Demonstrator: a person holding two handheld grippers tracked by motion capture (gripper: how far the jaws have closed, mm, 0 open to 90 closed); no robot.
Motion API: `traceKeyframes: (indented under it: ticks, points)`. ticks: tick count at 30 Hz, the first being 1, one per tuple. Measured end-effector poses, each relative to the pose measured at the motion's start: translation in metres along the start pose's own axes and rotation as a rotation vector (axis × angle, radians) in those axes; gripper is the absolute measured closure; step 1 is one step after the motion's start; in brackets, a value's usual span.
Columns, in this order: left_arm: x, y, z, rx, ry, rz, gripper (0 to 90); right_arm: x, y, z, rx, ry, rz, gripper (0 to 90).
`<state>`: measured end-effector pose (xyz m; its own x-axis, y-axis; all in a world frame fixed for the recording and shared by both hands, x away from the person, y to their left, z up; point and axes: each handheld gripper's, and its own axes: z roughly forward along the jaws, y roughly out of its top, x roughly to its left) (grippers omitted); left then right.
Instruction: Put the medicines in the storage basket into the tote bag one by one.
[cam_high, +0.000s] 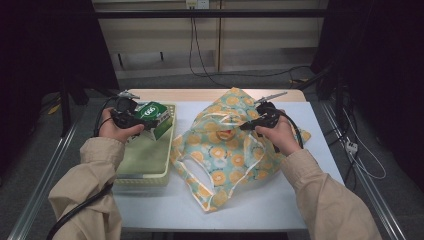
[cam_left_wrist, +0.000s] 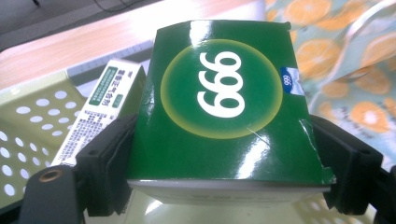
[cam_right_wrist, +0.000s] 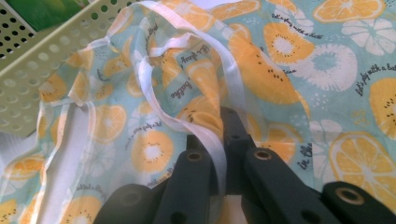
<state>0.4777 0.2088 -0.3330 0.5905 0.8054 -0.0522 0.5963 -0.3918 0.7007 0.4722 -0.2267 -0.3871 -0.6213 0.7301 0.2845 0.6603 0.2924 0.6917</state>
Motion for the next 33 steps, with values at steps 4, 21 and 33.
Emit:
traceKeyframes:
  ticks: [4,21,33]
  points:
    - [-0.002,0.004,-0.012,-0.013,-0.007,-0.008,17.1,0.000,-0.001,0.001,0.002,-0.004,0.000,90.0]
    - [-0.077,0.029,-0.017,-0.095,-0.196,0.111,17.0,0.002,0.000,0.000,-0.001,-0.008,-0.001,90.0]
    - [-0.129,0.022,0.029,-0.053,-0.306,0.162,17.0,0.000,0.001,-0.004,-0.011,0.000,0.002,90.0]
